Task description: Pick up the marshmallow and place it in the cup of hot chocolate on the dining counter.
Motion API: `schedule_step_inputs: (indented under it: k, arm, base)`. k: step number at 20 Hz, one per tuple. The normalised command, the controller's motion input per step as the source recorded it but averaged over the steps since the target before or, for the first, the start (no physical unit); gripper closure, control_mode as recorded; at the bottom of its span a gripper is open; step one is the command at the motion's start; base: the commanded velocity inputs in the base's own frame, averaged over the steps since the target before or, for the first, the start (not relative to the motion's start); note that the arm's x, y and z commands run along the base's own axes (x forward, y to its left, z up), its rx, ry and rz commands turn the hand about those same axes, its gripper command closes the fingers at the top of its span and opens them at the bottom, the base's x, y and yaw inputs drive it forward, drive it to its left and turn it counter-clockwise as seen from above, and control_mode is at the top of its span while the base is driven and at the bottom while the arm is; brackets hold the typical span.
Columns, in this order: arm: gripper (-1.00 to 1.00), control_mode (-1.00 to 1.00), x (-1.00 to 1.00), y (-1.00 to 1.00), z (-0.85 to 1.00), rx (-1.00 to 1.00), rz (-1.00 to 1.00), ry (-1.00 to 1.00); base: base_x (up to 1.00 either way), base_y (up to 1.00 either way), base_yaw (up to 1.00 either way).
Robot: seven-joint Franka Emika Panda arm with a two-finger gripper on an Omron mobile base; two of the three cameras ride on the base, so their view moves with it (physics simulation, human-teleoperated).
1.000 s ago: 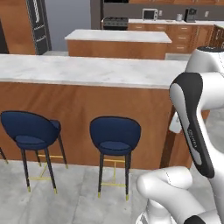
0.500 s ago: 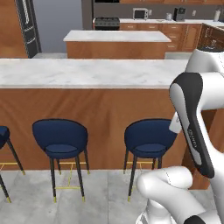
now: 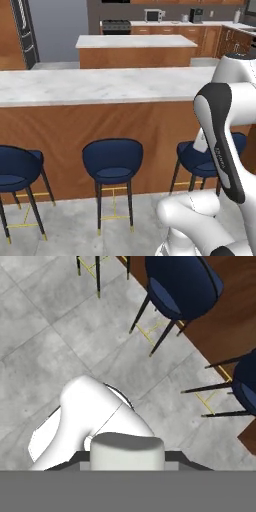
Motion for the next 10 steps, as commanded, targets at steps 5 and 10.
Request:
schedule_step_inputs:
  k: [5,10]
  arm:
    - [1.00,1.00,0.00,0.00,0.00,0.00,0.00,0.00]
    - [1.00,1.00,0.00,0.00,0.00,0.00,0.00,0.00]
  base:
    - [0.10,1.00,-0.21]
    - [0.09,1.00,-0.21]
